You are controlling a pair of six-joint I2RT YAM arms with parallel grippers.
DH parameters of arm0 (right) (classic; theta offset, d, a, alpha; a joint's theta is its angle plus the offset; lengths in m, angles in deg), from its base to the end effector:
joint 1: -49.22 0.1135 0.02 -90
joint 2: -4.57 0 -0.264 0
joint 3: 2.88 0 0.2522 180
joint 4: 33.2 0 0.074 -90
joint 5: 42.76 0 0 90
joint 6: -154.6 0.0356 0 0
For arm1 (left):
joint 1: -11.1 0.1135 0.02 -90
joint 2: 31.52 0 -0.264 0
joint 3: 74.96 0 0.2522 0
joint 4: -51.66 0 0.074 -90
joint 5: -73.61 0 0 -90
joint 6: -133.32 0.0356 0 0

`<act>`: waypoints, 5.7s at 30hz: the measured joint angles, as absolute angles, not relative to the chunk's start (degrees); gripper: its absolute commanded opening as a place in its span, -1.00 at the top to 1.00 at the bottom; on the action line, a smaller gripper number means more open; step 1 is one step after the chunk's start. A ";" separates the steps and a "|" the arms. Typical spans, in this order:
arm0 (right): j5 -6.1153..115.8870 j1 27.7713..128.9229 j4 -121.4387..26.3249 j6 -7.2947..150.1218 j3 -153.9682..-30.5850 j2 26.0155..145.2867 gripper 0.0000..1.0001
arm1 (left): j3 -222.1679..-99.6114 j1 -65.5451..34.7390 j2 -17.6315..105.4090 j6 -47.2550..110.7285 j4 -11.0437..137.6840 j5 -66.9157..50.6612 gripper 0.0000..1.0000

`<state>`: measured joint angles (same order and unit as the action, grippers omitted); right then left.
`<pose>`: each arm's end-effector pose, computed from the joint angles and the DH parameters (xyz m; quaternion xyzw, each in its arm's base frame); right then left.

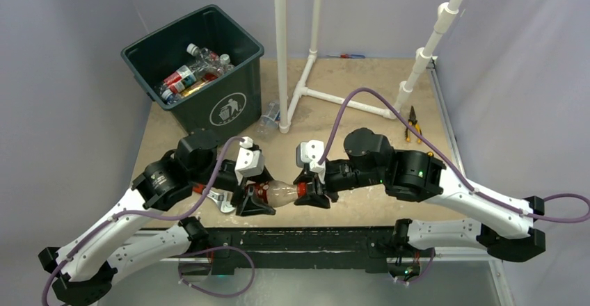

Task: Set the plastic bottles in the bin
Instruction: Pick up the plastic bottle at the center of the board, then place the plastic bottle in the trash bin, then pick up the plastic bottle at the center of the board.

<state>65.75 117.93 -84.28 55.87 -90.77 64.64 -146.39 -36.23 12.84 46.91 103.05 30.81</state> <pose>0.0658 0.2001 0.4174 -0.5846 0.5878 0.3877 0.4031 0.0793 -0.1245 0.3724 0.5270 0.6018 -0.4973 0.3359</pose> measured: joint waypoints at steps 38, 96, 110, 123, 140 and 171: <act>55.47 117.82 -52.79 72.08 -68.17 44.49 -0.98 | -174.96 -36.52 24.60 43.20 82.42 -40.33 1.00; 19.89 117.82 -40.68 93.44 -47.32 44.56 -0.98 | -163.07 -8.80 21.32 12.14 100.10 -15.33 -0.98; 12.68 117.82 -38.71 97.31 -43.58 48.62 -0.98 | -149.58 -26.95 20.16 12.42 97.61 -23.28 -0.98; 9.31 117.82 -38.45 99.12 -39.08 46.79 -0.98 | -140.47 -31.62 34.98 14.19 89.32 -43.57 -0.72; 9.16 117.82 -37.46 99.19 -34.44 39.84 -0.98 | -140.77 -16.37 58.46 12.42 76.76 -40.66 -0.84; 10.80 117.82 -35.32 99.34 -30.42 33.21 -0.98 | -136.20 -12.02 60.66 23.57 52.60 -21.14 -0.90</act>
